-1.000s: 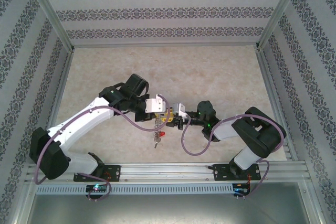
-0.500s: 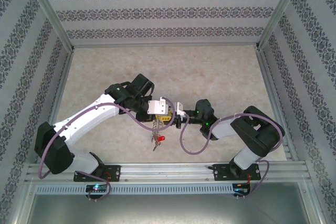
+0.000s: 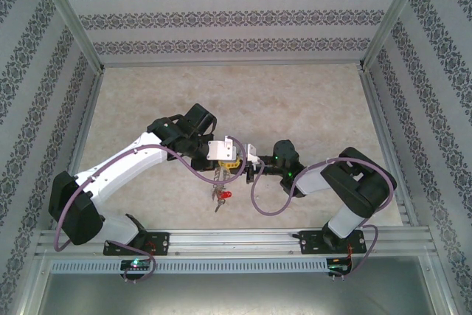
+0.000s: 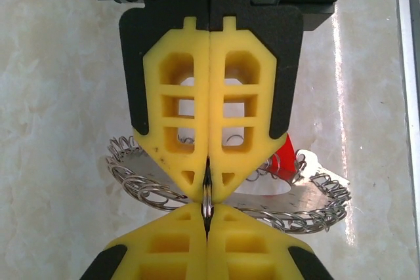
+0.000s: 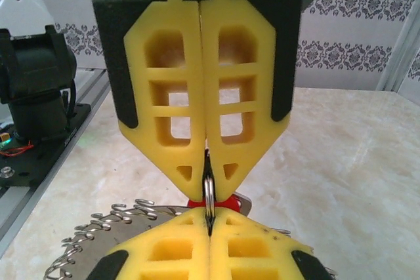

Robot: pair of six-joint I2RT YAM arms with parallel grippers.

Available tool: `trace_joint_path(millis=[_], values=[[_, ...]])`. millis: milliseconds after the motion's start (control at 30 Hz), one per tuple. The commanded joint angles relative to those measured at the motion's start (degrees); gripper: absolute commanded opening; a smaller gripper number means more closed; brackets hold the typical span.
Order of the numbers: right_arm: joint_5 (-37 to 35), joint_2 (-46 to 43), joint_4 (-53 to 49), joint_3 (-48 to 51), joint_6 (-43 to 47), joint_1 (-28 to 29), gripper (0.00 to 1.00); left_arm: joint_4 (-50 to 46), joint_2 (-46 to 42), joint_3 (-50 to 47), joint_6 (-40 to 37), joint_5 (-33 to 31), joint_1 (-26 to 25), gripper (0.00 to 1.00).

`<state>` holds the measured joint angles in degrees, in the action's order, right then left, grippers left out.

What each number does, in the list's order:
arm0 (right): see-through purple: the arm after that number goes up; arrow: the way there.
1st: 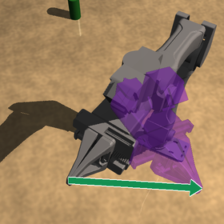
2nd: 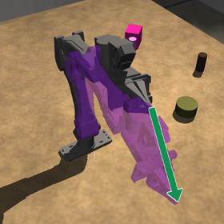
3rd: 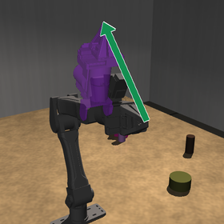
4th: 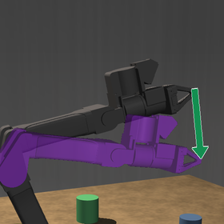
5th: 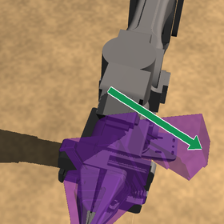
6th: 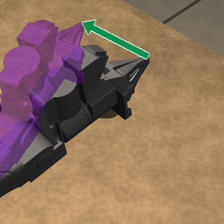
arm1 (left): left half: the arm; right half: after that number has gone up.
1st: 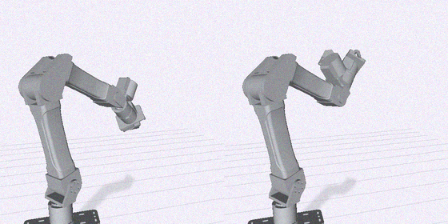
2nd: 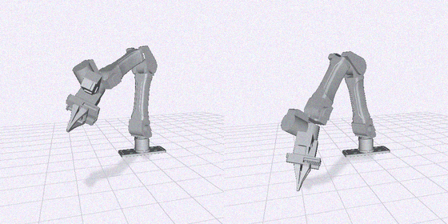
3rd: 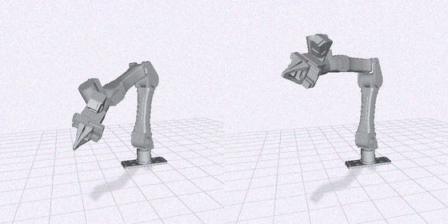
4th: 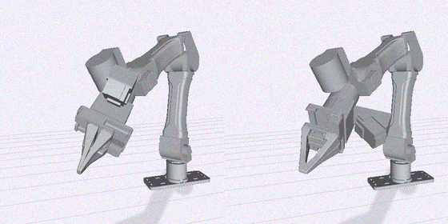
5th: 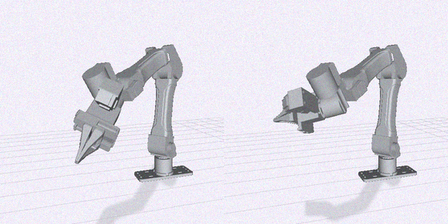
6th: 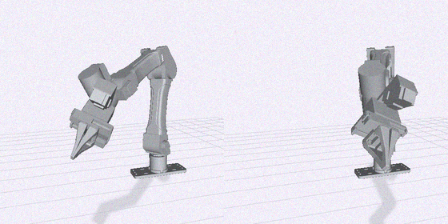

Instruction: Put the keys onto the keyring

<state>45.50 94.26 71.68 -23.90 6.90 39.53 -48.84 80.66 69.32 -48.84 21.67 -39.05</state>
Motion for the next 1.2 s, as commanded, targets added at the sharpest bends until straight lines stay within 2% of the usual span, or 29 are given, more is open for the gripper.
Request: trace_joint_path(millis=[0, 67, 433, 700, 867, 1000, 1167], values=[[-0.3, 0.9, 4.5, -0.4, -2.2, 0.4, 0.0, 2.9, -0.9, -1.1, 1.1, 1.4, -0.6, 0.13], [-0.5, 1.6, 7.5, 0.1, -3.5, 0.2, 0.0, 4.8, -1.9, -2.9, 2.0, 1.5, -0.4, 0.15], [-3.5, -1.0, 7.7, 1.6, -1.7, 0.3, 0.0, 12.2, -5.1, -10.4, 7.0, 3.3, 1.8, 0.16], [-5.1, -1.1, 7.7, 2.0, -0.2, 0.8, 0.0, 27.8, -11.3, -19.8, 20.6, 1.6, 3.3, 0.23], [-4.8, -0.9, 7.6, 1.7, -0.1, 0.9, 0.0, 37.0, -16.1, -26.6, 23.8, 2.5, 3.3, 0.26], [-4.8, -0.4, 7.7, 1.1, 0.2, 1.5, 0.0, 47.7, -18.5, -32.8, 27.7, 4.8, 3.3, 0.27], [-4.5, 0.1, 7.7, 0.2, -0.1, 2.2, 0.0, 57.8, -20.7, -38.3, 28.8, 3.6, 3.3, 0.29]])
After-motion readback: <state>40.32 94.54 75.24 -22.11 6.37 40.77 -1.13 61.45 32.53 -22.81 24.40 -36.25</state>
